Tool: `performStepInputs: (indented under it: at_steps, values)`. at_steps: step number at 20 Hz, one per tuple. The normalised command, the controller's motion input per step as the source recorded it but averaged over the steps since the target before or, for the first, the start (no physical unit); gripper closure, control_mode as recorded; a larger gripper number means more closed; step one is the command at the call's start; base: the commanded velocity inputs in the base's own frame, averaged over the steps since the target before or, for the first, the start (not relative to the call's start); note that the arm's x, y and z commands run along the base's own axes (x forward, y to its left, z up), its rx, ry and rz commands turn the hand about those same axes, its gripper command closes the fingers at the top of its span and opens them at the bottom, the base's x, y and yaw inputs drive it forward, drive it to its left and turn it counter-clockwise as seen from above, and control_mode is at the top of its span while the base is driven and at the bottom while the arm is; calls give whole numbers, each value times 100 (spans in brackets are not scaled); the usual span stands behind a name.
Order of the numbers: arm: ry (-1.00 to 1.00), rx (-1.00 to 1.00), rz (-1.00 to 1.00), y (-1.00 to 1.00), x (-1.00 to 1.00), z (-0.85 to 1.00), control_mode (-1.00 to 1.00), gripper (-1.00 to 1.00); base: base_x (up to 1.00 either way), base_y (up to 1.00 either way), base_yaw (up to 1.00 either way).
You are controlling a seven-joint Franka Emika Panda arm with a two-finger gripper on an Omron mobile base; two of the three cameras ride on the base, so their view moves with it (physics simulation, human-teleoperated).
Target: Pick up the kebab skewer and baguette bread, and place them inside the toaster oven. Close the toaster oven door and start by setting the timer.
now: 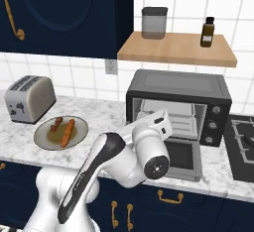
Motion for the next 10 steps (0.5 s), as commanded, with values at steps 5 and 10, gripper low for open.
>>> performStepInputs:
  at_steps: [5,10]
  values:
    - [-3,4,1,-38,73,-26,-100,-100,0,0,0]
    - [1,6,5,-51,49,-39,-100,-100,0,0,0]
